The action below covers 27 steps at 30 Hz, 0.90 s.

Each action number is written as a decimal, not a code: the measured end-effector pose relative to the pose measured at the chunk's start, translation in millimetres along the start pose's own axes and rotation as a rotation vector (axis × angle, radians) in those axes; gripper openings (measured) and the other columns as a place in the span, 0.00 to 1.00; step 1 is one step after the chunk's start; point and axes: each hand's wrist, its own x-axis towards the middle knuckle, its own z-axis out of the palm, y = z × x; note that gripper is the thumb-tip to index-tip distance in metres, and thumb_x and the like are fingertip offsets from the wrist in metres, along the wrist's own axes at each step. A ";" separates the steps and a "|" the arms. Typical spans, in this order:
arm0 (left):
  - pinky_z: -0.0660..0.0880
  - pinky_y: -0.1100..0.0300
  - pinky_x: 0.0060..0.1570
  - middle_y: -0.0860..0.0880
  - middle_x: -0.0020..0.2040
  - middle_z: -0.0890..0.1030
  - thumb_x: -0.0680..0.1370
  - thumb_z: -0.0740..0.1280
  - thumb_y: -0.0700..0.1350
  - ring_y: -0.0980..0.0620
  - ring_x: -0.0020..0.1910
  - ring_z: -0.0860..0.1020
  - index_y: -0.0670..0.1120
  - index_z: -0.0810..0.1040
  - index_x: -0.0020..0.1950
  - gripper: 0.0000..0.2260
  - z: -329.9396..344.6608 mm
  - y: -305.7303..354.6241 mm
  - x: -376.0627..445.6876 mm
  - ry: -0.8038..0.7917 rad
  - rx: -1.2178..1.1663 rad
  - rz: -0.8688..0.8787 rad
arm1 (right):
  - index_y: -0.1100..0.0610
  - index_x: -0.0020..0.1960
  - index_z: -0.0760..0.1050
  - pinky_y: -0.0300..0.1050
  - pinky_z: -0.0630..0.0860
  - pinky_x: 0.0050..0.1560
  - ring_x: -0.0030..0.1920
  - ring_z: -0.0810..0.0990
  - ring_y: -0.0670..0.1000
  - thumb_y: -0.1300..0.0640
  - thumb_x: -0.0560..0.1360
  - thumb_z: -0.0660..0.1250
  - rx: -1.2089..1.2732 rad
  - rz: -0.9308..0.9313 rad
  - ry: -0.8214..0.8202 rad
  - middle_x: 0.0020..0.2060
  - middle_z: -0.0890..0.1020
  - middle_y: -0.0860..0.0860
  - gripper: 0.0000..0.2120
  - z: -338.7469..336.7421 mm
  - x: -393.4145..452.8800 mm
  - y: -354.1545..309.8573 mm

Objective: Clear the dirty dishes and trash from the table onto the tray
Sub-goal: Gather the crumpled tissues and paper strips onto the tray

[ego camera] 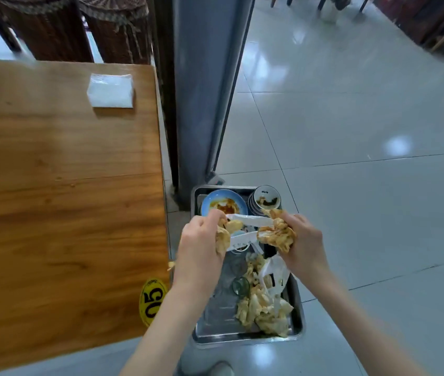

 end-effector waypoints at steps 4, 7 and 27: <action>0.75 0.62 0.43 0.50 0.46 0.75 0.73 0.69 0.36 0.53 0.45 0.73 0.50 0.72 0.59 0.17 38.3 -4.1 -13.4 -0.081 0.008 0.010 | 0.58 0.53 0.80 0.34 0.70 0.36 0.35 0.75 0.49 0.65 0.67 0.74 -0.029 0.058 -0.001 0.38 0.79 0.51 0.14 4.9 -18.5 26.3; 0.69 0.65 0.40 0.50 0.44 0.74 0.73 0.68 0.34 0.53 0.44 0.72 0.50 0.73 0.57 0.17 67.3 -16.9 -25.4 -0.146 0.023 -0.012 | 0.58 0.53 0.80 0.29 0.64 0.34 0.33 0.72 0.47 0.65 0.68 0.73 -0.055 0.096 0.000 0.37 0.77 0.49 0.14 14.6 -30.3 52.4; 0.65 0.72 0.46 0.59 0.49 0.70 0.72 0.66 0.32 0.60 0.51 0.67 0.56 0.73 0.56 0.21 263.0 -86.4 -97.6 -0.248 -0.027 -0.165 | 0.50 0.58 0.76 0.39 0.75 0.43 0.46 0.74 0.50 0.63 0.75 0.64 -0.163 0.182 -0.178 0.47 0.78 0.51 0.14 175.6 -60.5 200.1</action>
